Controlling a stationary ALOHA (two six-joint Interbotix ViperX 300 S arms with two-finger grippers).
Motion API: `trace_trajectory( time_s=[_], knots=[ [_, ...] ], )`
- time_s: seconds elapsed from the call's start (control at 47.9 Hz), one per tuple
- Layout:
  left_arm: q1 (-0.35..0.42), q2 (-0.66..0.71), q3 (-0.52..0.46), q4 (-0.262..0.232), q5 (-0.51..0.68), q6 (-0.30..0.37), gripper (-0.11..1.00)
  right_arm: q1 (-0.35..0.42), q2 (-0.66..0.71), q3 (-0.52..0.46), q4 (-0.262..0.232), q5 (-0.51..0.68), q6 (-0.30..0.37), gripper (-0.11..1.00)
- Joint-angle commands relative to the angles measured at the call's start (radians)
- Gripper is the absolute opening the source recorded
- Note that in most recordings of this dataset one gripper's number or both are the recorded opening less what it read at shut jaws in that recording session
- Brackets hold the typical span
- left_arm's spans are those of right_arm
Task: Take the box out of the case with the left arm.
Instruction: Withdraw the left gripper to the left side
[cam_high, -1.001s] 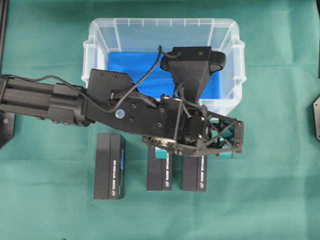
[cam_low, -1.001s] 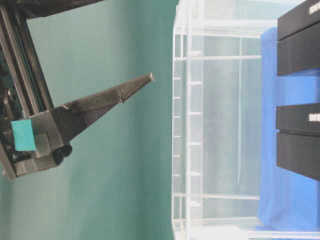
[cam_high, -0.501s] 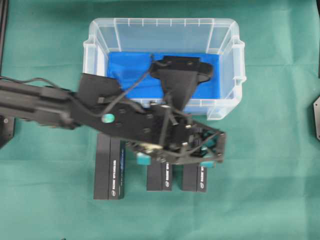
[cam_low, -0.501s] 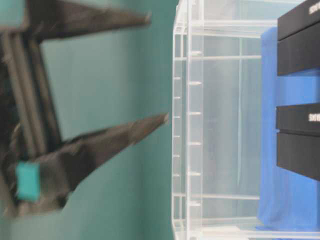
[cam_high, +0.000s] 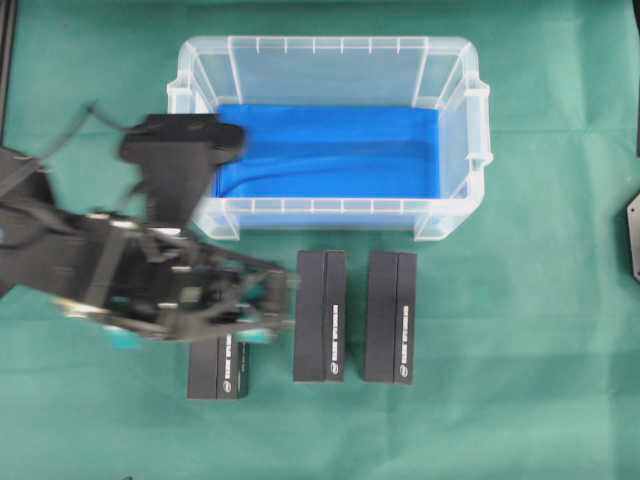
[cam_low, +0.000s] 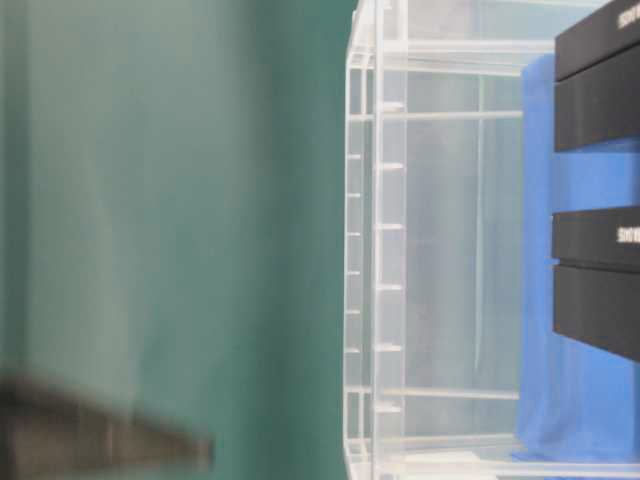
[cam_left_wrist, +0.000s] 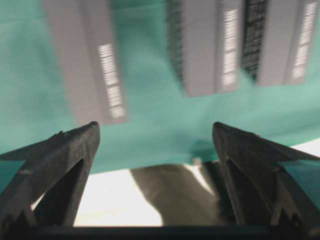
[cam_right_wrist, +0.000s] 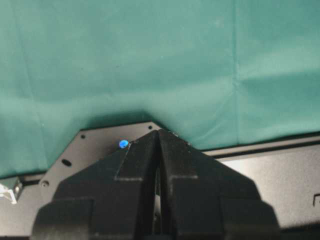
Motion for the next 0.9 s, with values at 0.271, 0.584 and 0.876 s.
trace_trajectory(
  time_s=[0.271,0.584,0.876],
  knots=[
    [-0.084,-0.268,0.232,0.000,-0.003,-0.083,0.90,0.000,-0.003,-0.012,-0.002,0.000,0.000,0.00],
    [-0.106,-0.319,0.285,0.000,-0.003,-0.083,0.90,0.000,-0.014,-0.014,-0.002,0.002,-0.002,0.00],
    [-0.075,-0.331,0.291,0.000,0.005,-0.074,0.90,0.000,-0.014,-0.014,-0.002,0.002,-0.003,0.00]
  ],
)
